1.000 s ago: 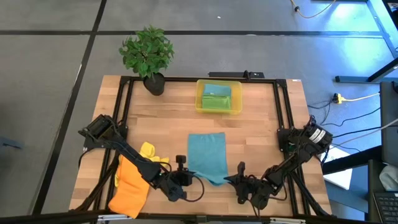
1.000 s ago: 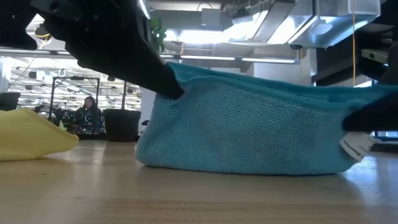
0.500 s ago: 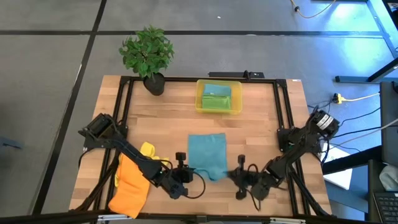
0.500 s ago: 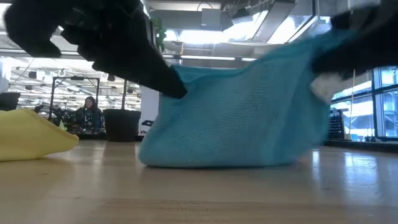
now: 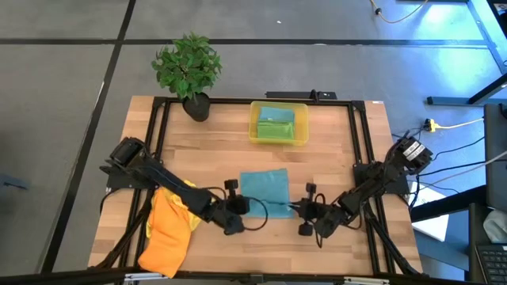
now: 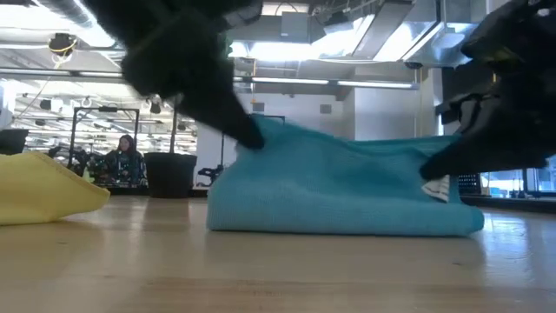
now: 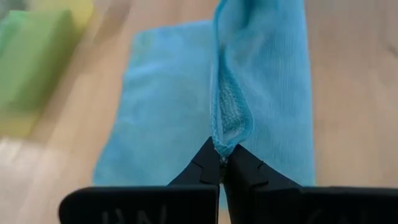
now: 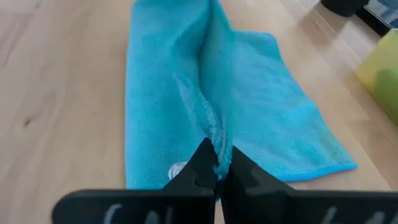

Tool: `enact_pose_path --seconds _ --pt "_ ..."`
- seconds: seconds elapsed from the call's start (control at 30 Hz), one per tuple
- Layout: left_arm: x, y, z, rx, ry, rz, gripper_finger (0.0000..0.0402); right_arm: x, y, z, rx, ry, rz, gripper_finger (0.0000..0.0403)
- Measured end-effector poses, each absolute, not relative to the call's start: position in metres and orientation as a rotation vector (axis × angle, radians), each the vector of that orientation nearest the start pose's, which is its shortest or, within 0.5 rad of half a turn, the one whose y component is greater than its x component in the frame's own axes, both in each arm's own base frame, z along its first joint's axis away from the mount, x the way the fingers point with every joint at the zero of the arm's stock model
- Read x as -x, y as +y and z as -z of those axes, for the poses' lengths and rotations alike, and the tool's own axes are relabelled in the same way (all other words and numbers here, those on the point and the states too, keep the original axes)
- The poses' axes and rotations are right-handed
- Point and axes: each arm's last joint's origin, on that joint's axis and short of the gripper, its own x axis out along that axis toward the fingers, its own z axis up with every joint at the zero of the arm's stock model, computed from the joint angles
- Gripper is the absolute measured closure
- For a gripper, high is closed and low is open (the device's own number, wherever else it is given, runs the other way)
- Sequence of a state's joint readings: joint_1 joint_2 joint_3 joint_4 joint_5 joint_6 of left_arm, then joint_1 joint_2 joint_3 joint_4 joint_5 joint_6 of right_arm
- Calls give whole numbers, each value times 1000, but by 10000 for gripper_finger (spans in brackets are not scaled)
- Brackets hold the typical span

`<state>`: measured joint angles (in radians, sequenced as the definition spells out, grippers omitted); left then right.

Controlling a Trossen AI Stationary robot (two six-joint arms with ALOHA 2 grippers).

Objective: Fold microfiber towels
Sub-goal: Fold the blue microfiber towel

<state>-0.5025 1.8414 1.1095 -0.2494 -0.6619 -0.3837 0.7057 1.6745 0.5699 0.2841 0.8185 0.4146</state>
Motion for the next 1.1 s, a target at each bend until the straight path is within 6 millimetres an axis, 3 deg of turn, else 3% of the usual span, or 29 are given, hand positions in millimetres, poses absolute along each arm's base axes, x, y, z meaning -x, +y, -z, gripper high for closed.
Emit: enact_pose_path --seconds 0.2,0.73,0.87,1.1 --pt "-325 -157 -176 -214 749 -282 402 -227 155 -115 168 516 276 401" --pt "-337 -92 -167 -212 956 -357 402 -254 108 -114 115 552 440 401" --pt "-336 -74 -158 -204 987 -368 402 -257 97 -113 99 568 467 401" --pt "-325 -49 -126 -85 960 -339 402 -261 81 -110 45 626 488 400"
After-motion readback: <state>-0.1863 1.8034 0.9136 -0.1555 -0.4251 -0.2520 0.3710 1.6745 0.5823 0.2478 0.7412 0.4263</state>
